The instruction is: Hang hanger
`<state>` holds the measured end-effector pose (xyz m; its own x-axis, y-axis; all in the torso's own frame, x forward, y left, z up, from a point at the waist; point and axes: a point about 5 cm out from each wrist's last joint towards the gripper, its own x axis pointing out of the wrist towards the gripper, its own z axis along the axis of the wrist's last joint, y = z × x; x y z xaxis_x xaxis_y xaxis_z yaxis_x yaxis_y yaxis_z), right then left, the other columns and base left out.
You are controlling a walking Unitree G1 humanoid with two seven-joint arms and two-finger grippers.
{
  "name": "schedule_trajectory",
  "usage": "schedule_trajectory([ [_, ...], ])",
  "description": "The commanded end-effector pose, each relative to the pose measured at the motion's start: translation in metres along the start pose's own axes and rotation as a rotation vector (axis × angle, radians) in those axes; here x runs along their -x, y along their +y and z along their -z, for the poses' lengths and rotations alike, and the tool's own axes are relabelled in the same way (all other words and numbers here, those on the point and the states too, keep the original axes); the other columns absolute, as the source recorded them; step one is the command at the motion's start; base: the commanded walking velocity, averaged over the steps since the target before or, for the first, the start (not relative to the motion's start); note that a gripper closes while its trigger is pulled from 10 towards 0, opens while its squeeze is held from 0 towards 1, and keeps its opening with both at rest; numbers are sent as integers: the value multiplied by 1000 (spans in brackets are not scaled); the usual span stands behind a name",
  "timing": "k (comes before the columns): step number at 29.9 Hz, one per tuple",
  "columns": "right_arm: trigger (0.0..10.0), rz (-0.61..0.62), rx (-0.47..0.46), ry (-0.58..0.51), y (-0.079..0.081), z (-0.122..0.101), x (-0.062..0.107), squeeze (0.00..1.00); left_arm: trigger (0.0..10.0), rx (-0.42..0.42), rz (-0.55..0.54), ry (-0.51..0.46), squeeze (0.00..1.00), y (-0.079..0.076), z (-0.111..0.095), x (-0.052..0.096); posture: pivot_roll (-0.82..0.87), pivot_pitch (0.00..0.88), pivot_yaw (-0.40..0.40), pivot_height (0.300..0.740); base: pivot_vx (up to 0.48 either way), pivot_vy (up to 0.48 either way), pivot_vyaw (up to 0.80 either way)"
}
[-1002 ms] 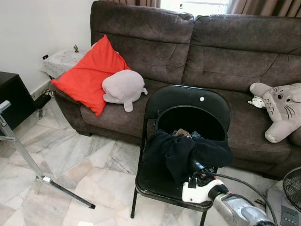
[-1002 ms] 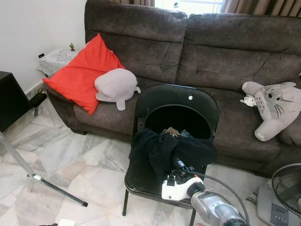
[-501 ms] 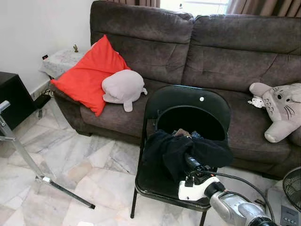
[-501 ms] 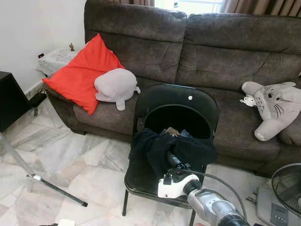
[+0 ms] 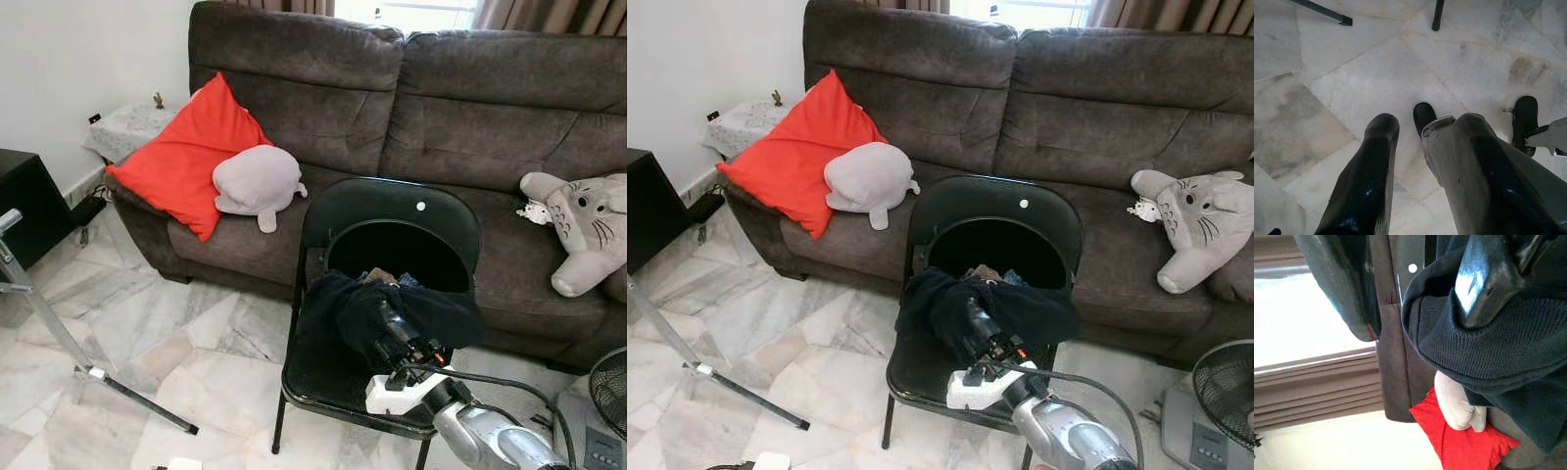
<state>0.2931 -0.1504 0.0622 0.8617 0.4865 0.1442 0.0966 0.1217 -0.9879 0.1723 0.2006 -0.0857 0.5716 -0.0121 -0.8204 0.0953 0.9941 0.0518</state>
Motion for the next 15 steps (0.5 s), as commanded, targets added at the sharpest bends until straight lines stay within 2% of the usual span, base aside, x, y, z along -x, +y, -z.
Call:
schedule_trajectory([
  [1,10000,16,-4,2,-4,0,-1,0,10000,-1,-4,17,0,0,2,0,26,41,19,740,0,0,0],
  [4,10000,-20,-40,88,1,8,-1,0,10000,-1,-4,18,0,1,3,0,26,41,19,740,0,0,0],
  [7,10000,-38,-88,126,4,9,-2,0,10000,-3,-4,19,0,1,3,0,30,40,20,740,0,0,0],
  [9,10000,-36,-153,158,4,10,-7,0,10000,-4,-4,19,0,1,3,0,30,40,21,740,0,0,0],
  [15,10000,-20,-220,204,2,10,-22,0,10000,-6,-5,17,0,1,2,0,39,37,21,740,0,0,0],
])
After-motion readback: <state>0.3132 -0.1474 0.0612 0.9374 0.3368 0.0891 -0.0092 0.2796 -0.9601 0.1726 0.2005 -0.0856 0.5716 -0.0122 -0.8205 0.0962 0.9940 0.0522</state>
